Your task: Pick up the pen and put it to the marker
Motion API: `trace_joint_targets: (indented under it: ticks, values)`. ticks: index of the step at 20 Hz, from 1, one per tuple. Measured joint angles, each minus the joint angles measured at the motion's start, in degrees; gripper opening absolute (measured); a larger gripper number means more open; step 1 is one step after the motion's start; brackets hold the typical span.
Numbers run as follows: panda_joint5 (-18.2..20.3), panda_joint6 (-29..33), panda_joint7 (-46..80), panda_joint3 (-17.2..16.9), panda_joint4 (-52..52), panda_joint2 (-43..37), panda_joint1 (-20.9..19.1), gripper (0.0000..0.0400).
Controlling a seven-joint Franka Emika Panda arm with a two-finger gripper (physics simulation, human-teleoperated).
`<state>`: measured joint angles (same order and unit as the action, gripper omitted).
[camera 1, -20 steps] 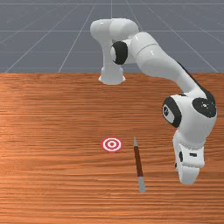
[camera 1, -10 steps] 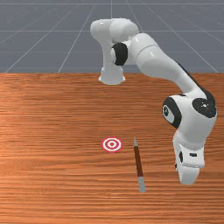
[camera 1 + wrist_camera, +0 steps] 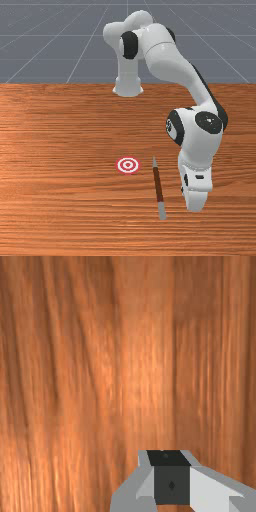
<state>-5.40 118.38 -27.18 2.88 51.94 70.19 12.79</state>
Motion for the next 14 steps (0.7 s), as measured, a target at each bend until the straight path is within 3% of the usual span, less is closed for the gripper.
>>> trace_joint_targets:
  ticks: [4,8,10,14]
  values:
    - [-0.57,-0.14,2.04,-1.53,0.95,-0.65,-0.41,0.0]
    - [-0.28,2.02,-1.78,-0.51,4.32,-2.34,-2.2,0.0]
    - [0.23,-0.59,-0.54,-0.77,-1.21,0.55,-2.27,0.0]
    - [0.23,-0.59,-0.54,-0.78,-1.2,0.58,-2.3,0.0]
